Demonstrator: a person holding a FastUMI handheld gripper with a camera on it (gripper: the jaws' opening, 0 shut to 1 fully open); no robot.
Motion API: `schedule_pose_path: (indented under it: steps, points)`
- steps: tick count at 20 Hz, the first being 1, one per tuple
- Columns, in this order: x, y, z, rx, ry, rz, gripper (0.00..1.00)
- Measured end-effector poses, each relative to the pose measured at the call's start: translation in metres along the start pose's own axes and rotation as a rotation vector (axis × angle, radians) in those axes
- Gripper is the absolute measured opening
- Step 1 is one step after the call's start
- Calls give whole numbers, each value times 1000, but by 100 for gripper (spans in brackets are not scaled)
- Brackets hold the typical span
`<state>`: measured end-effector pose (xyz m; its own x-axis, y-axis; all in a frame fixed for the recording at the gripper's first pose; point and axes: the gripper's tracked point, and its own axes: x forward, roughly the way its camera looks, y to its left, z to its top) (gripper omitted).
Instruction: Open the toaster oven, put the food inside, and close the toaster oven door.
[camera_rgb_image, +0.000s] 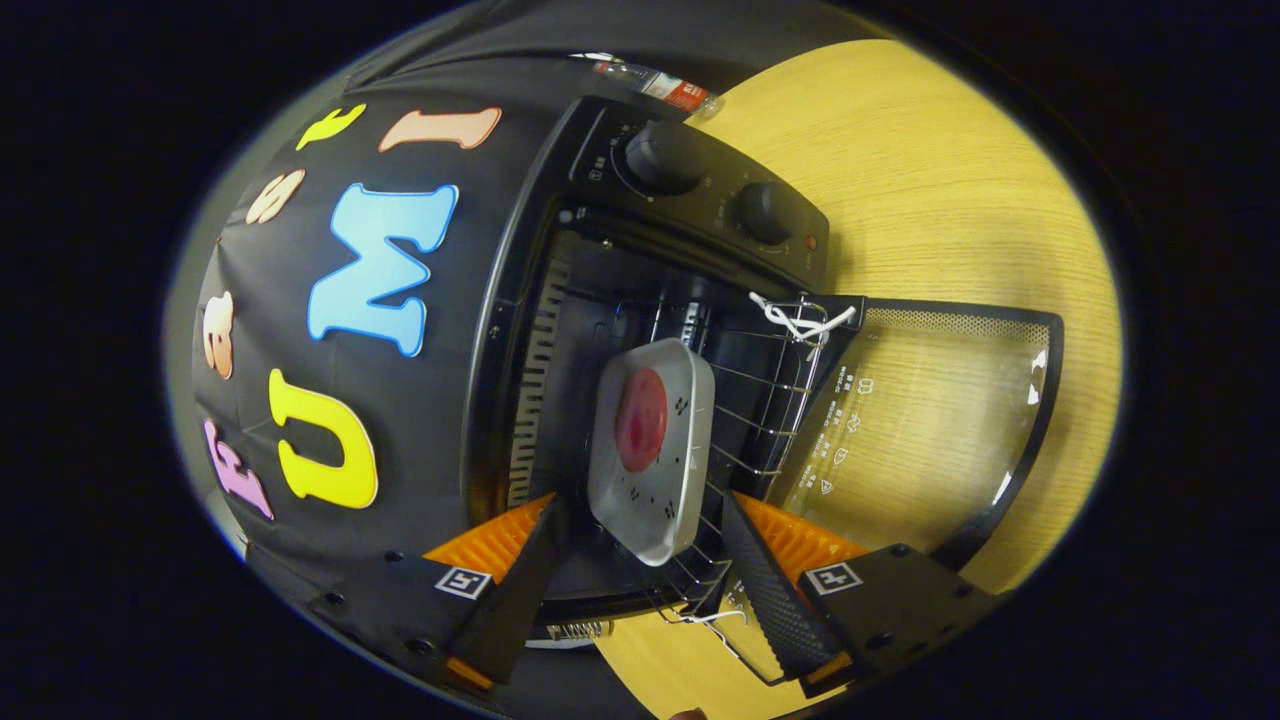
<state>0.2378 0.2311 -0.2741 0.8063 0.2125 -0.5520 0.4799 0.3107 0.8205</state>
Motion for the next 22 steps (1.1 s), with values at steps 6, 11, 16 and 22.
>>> schedule_pose_path:
  steps: [6,11,16,22]
  points:
    - [-43,-5,-21,-263,108,33,98]
    - [-79,-24,-30,-471,164,46,98]
    - [-100,-57,-30,-692,199,5,98]
    - [-107,-96,-27,-914,256,-74,98]
